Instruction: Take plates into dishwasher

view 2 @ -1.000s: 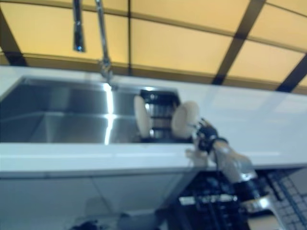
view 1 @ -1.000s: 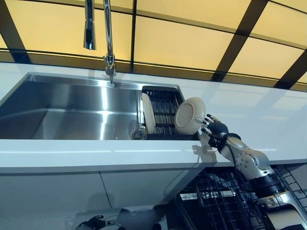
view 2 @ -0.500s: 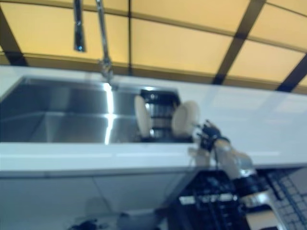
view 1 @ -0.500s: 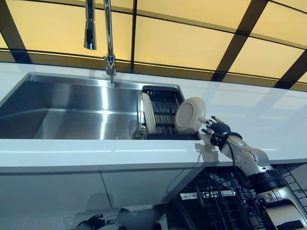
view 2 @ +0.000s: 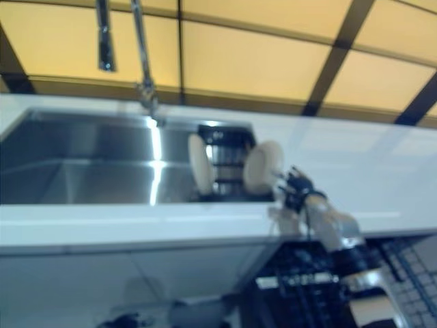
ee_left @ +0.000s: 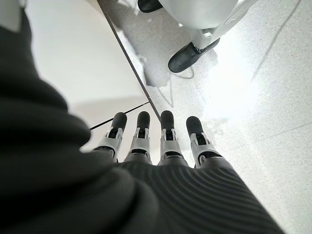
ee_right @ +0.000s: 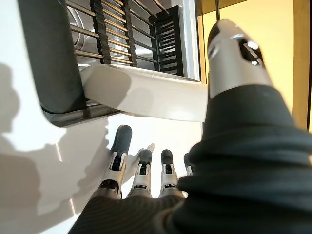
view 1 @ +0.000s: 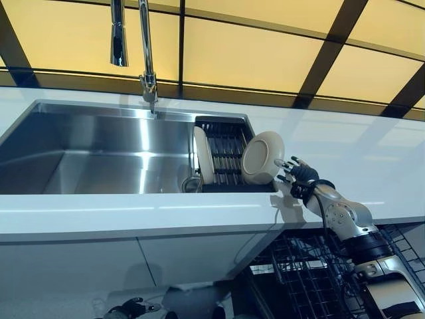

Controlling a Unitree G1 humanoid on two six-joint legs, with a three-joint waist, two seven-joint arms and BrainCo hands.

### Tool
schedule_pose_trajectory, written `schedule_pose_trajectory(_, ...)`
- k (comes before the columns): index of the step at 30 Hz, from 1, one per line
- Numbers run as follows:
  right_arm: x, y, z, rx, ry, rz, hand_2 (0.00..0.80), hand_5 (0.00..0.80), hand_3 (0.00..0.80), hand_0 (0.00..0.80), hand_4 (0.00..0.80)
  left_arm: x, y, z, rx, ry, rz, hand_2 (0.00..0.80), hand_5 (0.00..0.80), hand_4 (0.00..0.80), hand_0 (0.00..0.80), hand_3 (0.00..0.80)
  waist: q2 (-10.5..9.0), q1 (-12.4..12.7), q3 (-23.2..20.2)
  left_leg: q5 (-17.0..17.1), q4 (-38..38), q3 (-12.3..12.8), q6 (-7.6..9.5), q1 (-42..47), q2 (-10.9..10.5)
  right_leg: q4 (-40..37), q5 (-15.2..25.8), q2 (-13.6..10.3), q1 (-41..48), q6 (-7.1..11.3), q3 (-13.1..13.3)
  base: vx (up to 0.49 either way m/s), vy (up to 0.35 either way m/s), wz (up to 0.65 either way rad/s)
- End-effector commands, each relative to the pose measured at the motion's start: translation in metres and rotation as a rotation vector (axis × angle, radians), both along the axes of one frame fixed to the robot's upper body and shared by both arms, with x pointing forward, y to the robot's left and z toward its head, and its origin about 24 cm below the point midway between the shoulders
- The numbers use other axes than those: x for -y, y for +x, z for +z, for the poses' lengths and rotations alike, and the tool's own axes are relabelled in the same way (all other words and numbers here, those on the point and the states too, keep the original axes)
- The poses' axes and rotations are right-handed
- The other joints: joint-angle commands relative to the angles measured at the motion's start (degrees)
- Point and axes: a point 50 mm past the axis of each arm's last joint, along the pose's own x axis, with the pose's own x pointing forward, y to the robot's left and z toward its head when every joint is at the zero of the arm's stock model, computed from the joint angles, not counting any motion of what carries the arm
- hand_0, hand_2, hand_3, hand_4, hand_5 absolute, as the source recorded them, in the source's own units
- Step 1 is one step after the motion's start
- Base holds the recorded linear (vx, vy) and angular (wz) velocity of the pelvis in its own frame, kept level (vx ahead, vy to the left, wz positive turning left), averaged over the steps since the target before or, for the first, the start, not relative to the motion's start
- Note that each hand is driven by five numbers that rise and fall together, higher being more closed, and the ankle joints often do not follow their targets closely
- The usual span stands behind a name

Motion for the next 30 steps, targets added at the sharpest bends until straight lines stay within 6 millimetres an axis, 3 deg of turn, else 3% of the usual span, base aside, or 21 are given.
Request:
schedule_pose_trajectory(1, -0.0075, 0.0211, 0.0318, 0.091, -0.005, 0.039, 0.0, 0.0, 0.0, 0.0, 0.0, 0.0001, 0.019, 0.0057, 0.017, 0.024, -0.096, 0.0, 0.0, 0.0, 0.0, 0.0, 2.7, 2.94, 0.73, -9.35, 0.09, -1.43, 4.76, 2.91, -2.08, 7.96, 1.21, -1.01, -3.66, 0.72, -0.24, 0.013, -0.021, 0.03)
schedule_pose_trajectory(15, -0.0107, 0.0242, 0.0301, 0.084, 0.006, 0.04, 0.0, 0.0, 0.0, 0.0, 0.0, -0.0048, 0.0174, 0.0068, 0.014, 0.043, -0.091, 0.0, 0.0, 0.0, 0.0, 0.0, 2.03, 3.89, 1.03, -9.06, 0.1, -1.51, 4.22, 2.94, -1.45, 6.46, -1.37, -0.21, -2.0, 0.45, -1.44, 0.028, -0.067, 0.08)
schedule_pose_trajectory(30, -0.008, 0.0289, 0.0321, 0.071, 0.01, -0.001, 0.0, 0.0, 0.0, 0.0, 0.0, -0.0016, 0.0219, 0.0079, 0.046, 0.031, -0.083, 0.0, 0.0, 0.0, 0.0, 0.0, 0.75, 4.81, 1.72, -8.99, 1.96, -1.83, 2.91, 1.34, -0.47, 4.14, -5.1, 1.59, 0.45, -1.96, -2.23, 0.014, -0.095, 0.03)
